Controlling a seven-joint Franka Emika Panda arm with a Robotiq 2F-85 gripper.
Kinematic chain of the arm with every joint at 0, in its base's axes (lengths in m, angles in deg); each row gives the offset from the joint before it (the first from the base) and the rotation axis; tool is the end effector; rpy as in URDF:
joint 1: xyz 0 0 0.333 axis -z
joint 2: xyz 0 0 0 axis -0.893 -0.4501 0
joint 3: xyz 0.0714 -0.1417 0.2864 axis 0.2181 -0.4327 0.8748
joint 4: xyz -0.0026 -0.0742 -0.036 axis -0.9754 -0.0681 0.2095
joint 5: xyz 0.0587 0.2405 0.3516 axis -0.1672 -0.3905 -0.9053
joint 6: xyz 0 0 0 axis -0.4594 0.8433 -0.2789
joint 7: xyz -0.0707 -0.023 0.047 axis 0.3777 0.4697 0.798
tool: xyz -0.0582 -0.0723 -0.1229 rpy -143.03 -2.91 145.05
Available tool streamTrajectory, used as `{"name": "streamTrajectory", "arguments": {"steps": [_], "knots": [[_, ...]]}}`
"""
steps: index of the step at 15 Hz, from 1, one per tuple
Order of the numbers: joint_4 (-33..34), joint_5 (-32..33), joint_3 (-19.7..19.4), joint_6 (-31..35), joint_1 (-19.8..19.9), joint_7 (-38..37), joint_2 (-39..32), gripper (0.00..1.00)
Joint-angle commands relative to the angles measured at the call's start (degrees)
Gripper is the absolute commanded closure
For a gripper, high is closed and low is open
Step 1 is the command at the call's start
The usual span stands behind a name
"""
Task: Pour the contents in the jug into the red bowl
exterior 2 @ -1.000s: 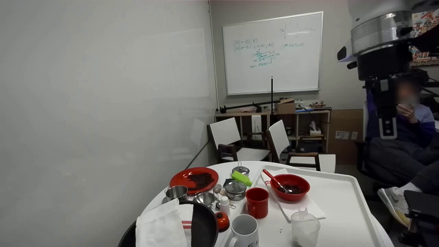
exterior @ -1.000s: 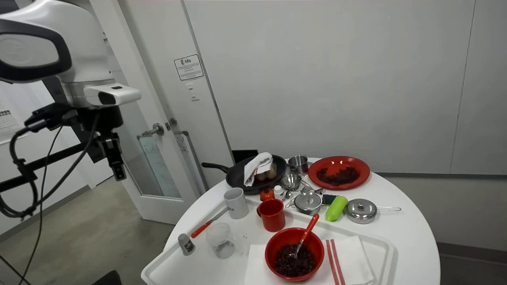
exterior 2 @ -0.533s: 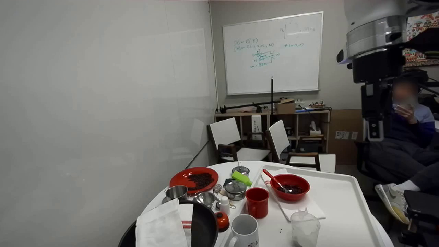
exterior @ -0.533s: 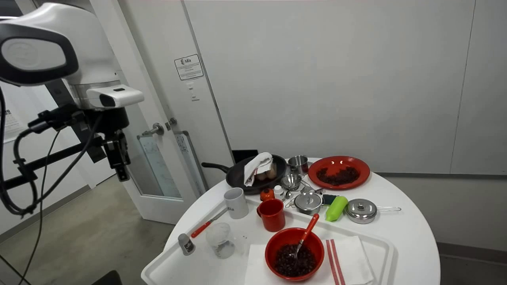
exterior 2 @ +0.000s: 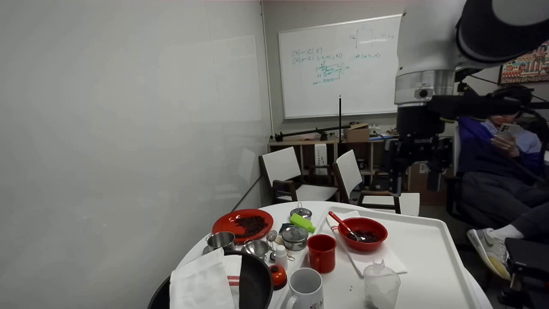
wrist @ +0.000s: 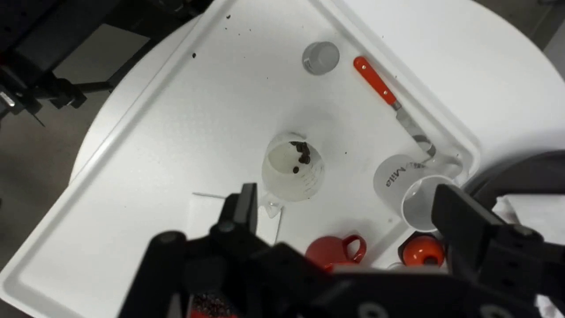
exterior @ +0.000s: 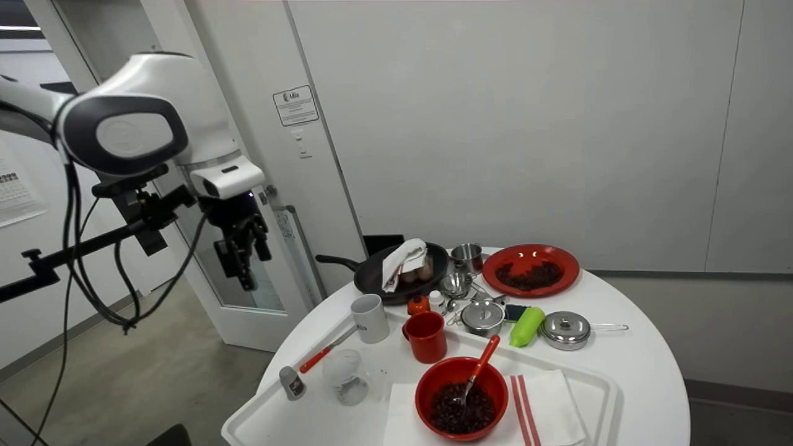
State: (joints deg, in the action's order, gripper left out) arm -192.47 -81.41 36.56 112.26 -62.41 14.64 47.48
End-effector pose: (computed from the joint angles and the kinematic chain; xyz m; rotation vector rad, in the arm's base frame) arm 0.4504 0.0896 0.3394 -2.8675 1.0366 0.0331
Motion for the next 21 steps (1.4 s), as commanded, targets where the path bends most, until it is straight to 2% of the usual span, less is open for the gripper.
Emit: {"name": "streamTrajectory", "arguments": {"steps": [1,5,7,9,11,12,13,21], "knots": [[1.98,4.03,-0.28,8.89,2.62,-10.18,-9.55,0.00],[3.12,15.94,-2.35,17.87,4.31,-25.96,-18.74,0.00],[4.50,24.39,-5.20,19.02,4.06,-34.33,-22.75,0.00],[7.18,30.60,-7.84,17.35,1.82,-42.14,-27.26,0.00],[10.01,30.51,-9.86,14.67,-0.13,-44.16,-31.13,0.00],[5.67,28.44,-10.35,17.28,0.05,-39.81,-26.50,0.00],[6.85,28.39,-11.02,16.79,-0.70,-40.72,-28.39,0.00],[10.63,28.01,-12.43,15.81,-2.46,-42.70,-33.56,0.00]]}}
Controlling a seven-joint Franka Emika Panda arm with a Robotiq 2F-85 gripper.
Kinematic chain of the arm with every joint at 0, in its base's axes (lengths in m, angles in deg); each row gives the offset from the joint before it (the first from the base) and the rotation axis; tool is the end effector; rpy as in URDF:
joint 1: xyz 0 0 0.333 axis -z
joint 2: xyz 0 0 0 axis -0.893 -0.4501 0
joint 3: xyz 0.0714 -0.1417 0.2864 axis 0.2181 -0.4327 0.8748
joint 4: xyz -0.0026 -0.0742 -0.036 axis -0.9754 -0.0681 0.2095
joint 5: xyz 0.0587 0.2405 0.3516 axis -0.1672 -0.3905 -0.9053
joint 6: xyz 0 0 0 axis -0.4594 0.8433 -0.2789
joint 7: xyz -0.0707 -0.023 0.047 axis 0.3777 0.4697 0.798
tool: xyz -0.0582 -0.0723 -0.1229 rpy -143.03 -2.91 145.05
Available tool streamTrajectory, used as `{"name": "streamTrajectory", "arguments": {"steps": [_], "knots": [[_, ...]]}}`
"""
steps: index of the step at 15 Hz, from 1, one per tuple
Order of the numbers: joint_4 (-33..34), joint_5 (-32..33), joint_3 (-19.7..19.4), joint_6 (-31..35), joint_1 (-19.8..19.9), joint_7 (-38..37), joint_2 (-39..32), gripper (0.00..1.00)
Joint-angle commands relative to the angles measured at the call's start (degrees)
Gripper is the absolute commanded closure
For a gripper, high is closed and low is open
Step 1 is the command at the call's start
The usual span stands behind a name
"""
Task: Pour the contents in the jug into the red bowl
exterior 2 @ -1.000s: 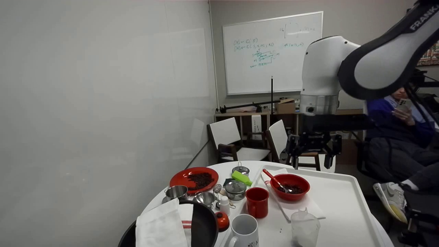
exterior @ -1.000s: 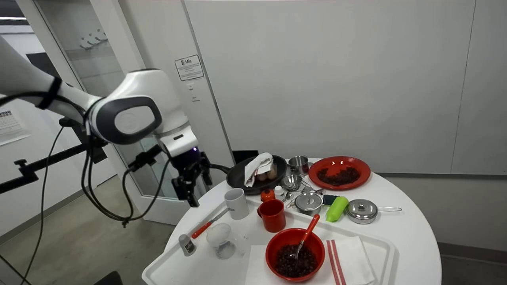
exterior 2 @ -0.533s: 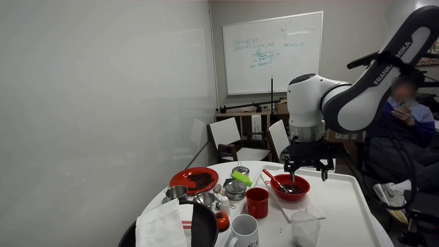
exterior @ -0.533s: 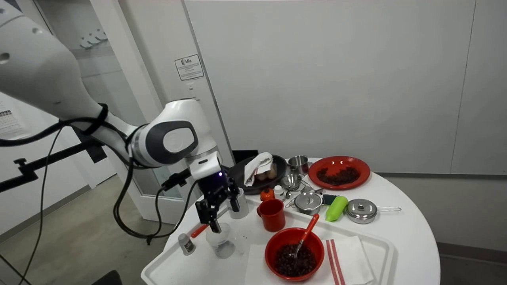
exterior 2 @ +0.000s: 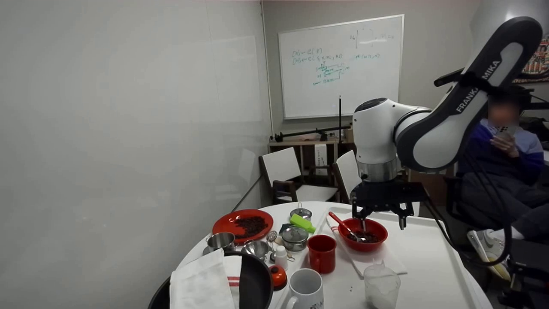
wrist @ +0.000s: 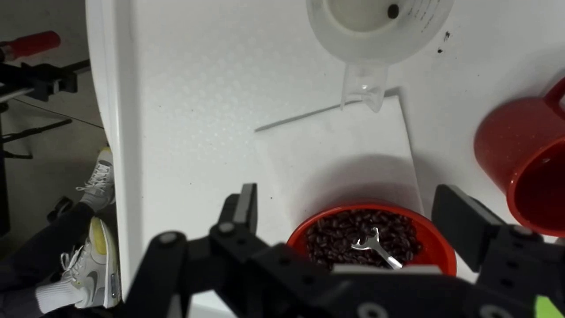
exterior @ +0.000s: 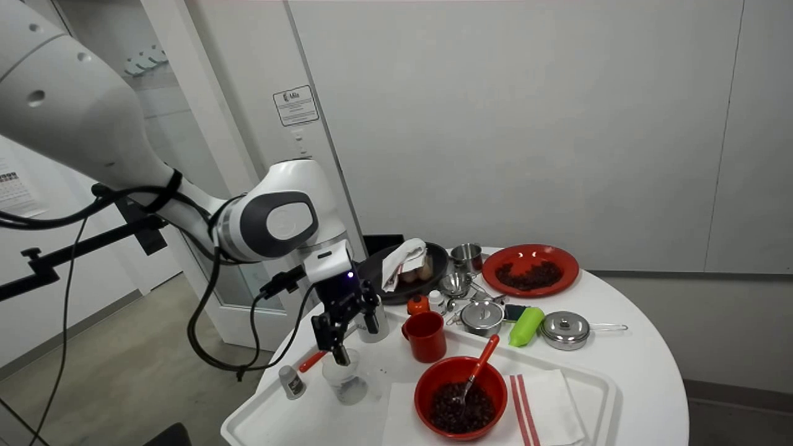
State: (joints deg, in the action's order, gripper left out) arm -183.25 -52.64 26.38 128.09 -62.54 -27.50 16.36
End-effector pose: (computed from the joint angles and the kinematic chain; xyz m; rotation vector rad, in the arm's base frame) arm 0.5264 -0.0068 0.1647 2.4152 -1.7021 0.0894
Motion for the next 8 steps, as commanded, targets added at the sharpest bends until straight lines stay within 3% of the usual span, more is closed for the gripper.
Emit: {"name": "streamTrajectory", "arguments": {"steps": [1,4,8], "knots": [[1.79,-2.01,-2.27,0.27,-2.46,0.22,-3.21,0.00],[2.52,-2.76,-3.11,1.90,-3.39,0.54,-5.01,0.00],[1.23,-9.12,-0.74,7.53,-2.13,12.80,-5.11,0.00]]}}
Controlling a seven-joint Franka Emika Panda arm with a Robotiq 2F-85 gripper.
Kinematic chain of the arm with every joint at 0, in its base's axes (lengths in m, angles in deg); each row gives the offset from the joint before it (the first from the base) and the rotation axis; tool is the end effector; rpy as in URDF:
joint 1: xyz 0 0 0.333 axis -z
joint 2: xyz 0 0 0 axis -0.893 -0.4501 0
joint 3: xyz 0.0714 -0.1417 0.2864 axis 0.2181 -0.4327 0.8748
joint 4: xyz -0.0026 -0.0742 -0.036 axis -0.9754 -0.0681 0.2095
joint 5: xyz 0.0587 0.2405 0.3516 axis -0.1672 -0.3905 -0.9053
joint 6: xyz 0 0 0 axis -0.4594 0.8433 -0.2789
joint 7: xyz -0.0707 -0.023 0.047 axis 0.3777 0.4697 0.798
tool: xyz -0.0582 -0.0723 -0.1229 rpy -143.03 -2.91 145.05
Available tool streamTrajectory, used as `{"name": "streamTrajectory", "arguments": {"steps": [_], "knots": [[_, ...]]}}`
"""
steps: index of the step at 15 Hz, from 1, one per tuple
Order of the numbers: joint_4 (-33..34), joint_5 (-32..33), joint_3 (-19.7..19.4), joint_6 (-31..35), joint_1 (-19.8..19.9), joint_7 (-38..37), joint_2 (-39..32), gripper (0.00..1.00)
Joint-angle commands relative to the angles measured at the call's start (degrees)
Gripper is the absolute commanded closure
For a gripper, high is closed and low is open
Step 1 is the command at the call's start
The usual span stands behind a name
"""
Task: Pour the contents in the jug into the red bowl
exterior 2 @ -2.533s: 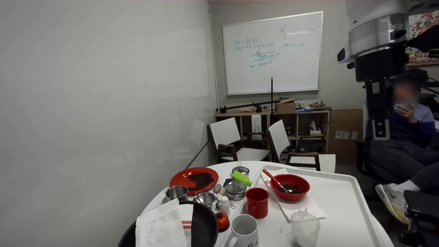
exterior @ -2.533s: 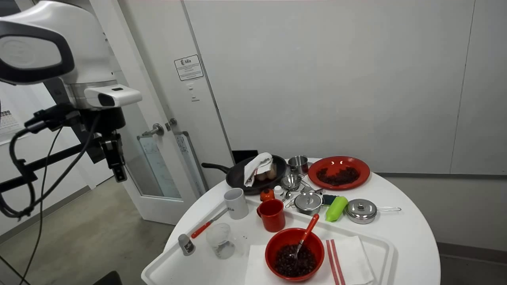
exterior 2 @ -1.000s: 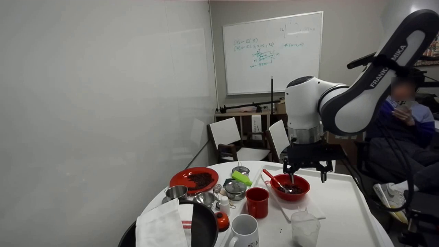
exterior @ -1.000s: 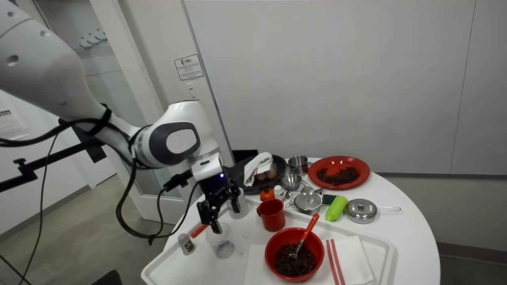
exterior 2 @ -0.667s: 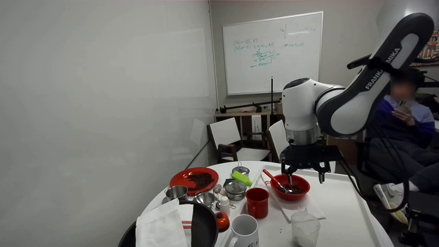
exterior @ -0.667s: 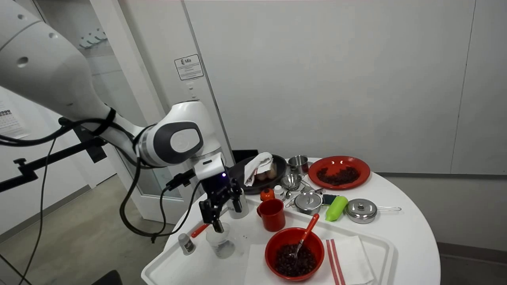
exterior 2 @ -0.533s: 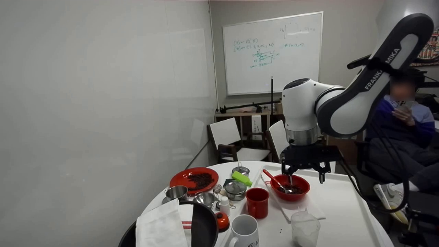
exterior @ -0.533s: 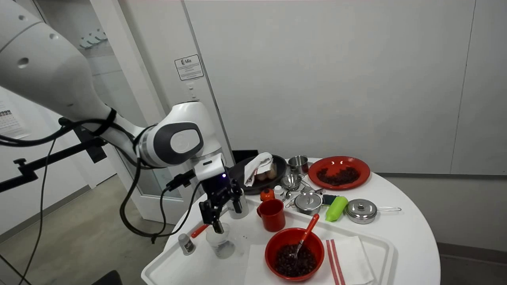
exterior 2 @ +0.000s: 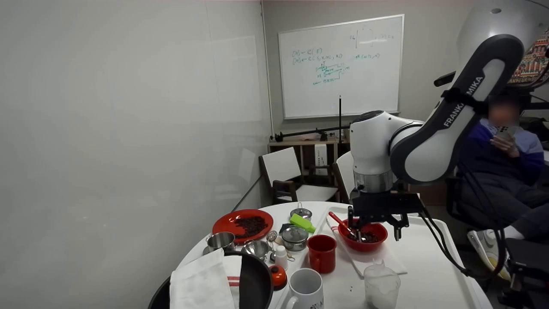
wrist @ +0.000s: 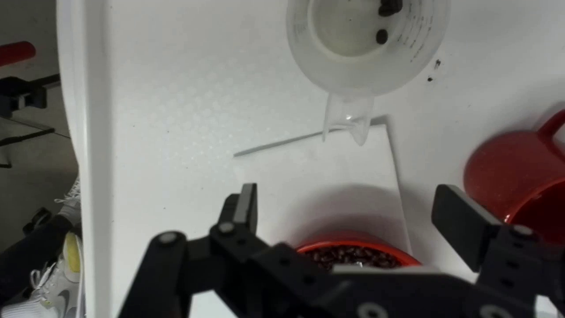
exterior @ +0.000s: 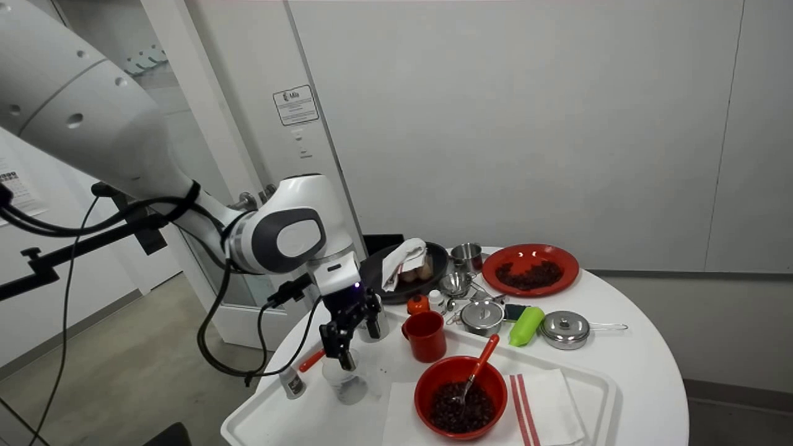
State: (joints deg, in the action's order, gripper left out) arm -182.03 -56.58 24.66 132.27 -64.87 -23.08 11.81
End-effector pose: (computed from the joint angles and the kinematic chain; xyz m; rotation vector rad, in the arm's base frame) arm 0.5330 0.0027 0.1356 2.4842 -1.6760 0.0527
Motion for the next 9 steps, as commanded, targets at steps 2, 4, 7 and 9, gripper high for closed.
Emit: {"name": "streamTrajectory", "arguments": {"steps": [2,4,7,9], "knots": [[0.12,-11.59,2.74,3.75,1.27,16.73,-0.85,0.00],[0.88,-16.04,2.84,2.15,1.11,21.86,-1.54,0.00],[1.48,-18.69,1.44,1.13,0.14,24.58,-2.76,0.00],[1.65,-19.25,0.68,1.17,-0.26,25.01,-3.60,0.00]]}}
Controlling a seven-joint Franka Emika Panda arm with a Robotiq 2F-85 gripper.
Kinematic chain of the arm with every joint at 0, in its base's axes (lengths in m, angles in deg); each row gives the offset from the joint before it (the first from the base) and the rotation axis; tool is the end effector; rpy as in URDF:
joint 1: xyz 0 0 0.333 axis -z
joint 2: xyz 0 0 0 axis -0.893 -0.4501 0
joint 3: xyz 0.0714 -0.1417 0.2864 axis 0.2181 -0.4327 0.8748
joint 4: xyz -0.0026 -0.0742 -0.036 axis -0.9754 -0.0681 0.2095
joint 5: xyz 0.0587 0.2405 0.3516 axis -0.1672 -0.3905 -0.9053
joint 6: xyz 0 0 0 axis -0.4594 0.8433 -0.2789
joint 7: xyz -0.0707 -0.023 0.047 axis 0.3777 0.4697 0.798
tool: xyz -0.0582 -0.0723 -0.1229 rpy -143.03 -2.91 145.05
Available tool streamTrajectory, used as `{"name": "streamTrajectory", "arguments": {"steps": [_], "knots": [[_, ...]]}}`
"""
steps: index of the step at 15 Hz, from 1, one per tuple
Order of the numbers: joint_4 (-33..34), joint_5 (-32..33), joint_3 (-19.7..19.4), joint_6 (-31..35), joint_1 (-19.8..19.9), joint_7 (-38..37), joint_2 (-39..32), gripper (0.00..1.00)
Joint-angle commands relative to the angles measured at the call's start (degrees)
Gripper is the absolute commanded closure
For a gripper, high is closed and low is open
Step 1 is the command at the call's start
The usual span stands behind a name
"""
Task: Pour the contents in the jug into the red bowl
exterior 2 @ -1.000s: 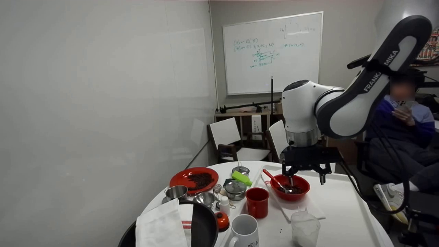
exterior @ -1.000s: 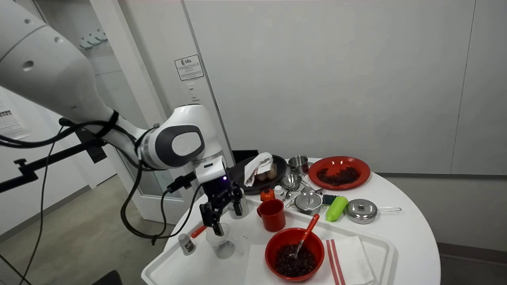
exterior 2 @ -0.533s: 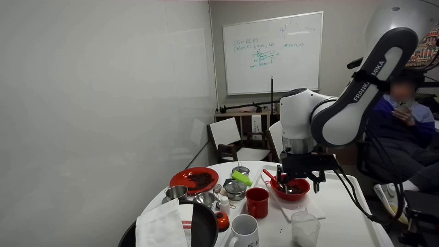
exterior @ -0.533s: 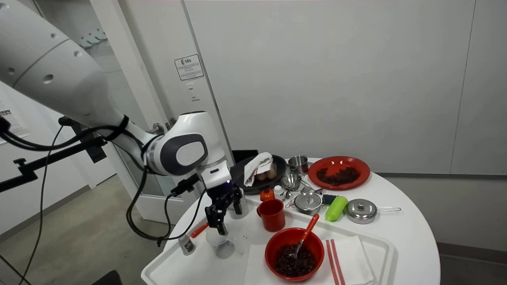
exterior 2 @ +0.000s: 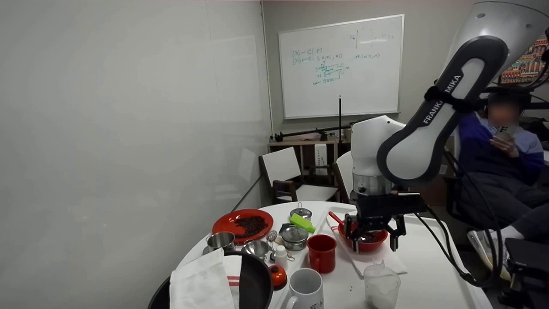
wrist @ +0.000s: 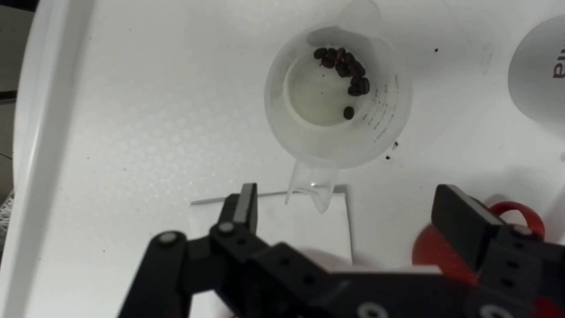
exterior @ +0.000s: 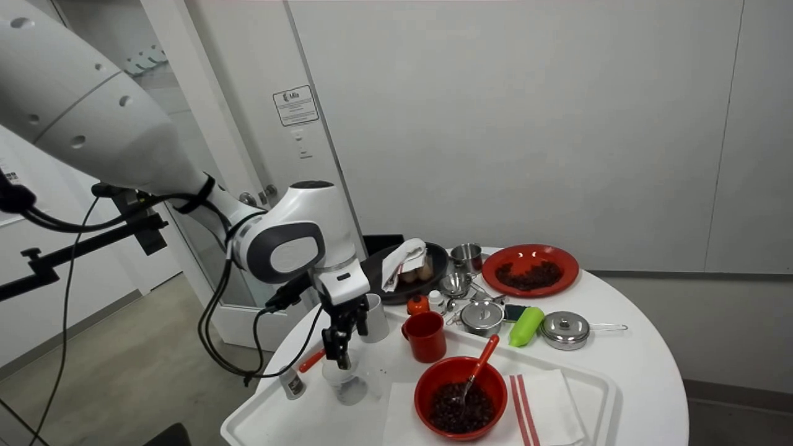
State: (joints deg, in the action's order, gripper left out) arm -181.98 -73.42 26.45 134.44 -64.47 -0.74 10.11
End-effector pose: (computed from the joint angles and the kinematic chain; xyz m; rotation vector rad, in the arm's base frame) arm 0.5328 0.0198 0.1229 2.7320 -1.5390 -0.1022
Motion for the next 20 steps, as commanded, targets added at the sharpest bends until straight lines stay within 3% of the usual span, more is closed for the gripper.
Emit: {"name": "streamTrajectory", "arguments": {"steps": [1,10,11,12,14,20], "knots": [[1.79,-2.31,-1.57,-1.06,-0.97,2.14,-2.44,0.00],[3.76,-4.11,-3.09,-1.15,-2.04,0.34,-6.34,0.02],[4.03,-4.59,-3.06,-1.26,-1.97,0.42,-6.71,0.26],[4.07,-4.93,-3.12,-1.02,-2.00,0.32,-6.93,0.27],[4.27,-5.48,-3.19,-1.06,-2.02,0.39,-7.24,0.40],[4.72,-5.71,-3.49,-1.32,-2.16,0.62,-7.76,0.87]]}}
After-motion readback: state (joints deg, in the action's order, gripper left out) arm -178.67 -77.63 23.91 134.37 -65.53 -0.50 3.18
